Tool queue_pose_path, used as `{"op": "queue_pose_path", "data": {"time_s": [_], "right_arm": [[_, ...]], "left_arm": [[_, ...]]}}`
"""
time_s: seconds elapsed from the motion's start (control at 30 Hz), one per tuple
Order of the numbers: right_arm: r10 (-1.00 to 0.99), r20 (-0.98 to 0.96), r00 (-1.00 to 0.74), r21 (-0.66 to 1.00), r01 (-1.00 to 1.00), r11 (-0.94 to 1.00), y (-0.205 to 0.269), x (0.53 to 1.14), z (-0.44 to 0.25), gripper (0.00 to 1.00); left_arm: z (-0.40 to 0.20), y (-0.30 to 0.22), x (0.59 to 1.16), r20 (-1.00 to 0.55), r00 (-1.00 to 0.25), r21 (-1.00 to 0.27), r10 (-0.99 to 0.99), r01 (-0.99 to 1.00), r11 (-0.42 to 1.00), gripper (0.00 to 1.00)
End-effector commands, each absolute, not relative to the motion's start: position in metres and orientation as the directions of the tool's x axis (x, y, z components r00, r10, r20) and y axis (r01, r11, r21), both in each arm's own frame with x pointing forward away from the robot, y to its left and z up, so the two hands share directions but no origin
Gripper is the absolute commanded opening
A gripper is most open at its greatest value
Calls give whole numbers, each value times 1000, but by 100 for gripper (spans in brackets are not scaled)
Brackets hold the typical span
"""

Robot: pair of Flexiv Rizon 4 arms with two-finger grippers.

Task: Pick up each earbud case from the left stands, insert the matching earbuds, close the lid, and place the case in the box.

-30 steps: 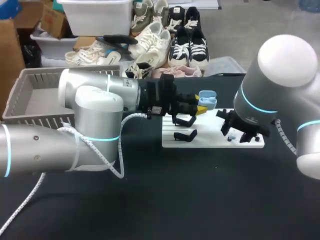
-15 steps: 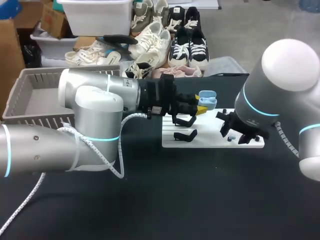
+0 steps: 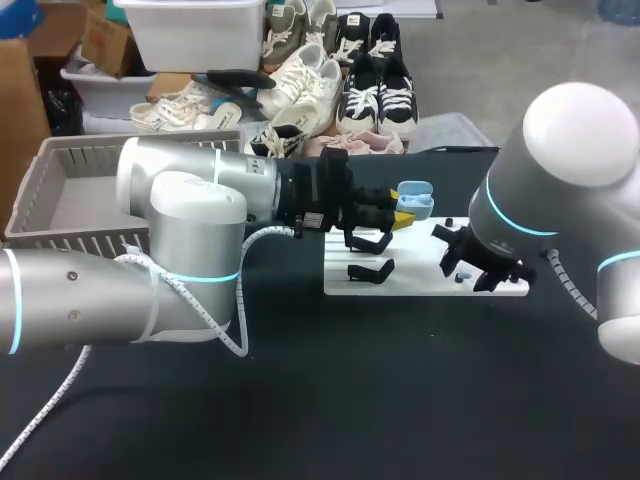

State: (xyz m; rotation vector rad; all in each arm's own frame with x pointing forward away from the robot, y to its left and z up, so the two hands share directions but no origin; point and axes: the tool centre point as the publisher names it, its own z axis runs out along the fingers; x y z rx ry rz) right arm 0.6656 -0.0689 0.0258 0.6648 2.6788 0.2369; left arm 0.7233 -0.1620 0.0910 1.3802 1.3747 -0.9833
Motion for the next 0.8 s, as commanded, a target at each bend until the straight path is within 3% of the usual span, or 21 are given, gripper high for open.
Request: {"op": "queue_pose_path", "data": {"time_s": [0.03,0.8], "right_arm": [[487,-322,-812,259,419,870,-70,664,22,42],[487,-313,-815,266,417,869,-71,673,18,35]], "left_arm": [[91,-162,722,-965,57,74,257,996,56,0],[91,-162,722,-965,57,74,257,996,56,0]]}}
